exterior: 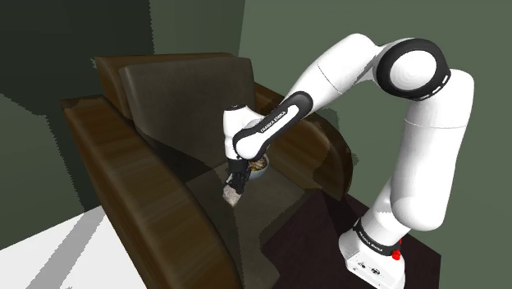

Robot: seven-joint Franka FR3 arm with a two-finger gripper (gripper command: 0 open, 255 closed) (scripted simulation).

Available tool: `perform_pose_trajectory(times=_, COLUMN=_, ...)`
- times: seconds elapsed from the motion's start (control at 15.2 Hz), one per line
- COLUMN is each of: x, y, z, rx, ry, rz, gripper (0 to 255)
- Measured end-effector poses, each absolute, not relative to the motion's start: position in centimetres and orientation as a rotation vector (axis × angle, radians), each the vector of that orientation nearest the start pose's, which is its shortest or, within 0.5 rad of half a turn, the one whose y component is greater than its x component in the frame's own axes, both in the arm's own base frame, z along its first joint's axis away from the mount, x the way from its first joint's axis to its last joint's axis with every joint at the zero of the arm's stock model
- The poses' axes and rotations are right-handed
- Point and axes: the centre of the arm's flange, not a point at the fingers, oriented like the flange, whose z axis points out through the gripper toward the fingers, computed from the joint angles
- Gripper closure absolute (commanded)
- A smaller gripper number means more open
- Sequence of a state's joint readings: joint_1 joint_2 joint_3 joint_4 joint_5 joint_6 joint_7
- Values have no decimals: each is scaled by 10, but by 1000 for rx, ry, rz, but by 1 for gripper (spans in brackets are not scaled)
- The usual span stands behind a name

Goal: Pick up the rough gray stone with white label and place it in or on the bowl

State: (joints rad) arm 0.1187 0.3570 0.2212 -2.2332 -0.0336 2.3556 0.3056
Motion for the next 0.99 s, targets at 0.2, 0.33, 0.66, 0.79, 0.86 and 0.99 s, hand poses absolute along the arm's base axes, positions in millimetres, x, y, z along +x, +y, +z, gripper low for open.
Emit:
perform_pose_trajectory(times=0.2, x=490, y=177, z=211, rx=-3137, ry=-88, rz=366, gripper=255)
perform_pose_trajectory(times=0.33, x=490, y=177, z=212, rx=-3137, ry=-88, rz=366, gripper=0)
perform_pose_trajectory(times=0.66, x=510, y=205, z=177, rx=-3282, ry=-113, rz=365, gripper=0)
perform_pose_trajectory(times=0.79, x=510, y=205, z=165, rx=-3295, ry=-114, rz=364, gripper=0)
perform_pose_trajectory(times=0.86, x=509, y=204, z=160, rx=-3297, ry=-114, rz=364, gripper=0)
perform_pose_trajectory(times=0.99, x=507, y=203, z=151, rx=-3299, ry=-114, rz=363, gripper=0)
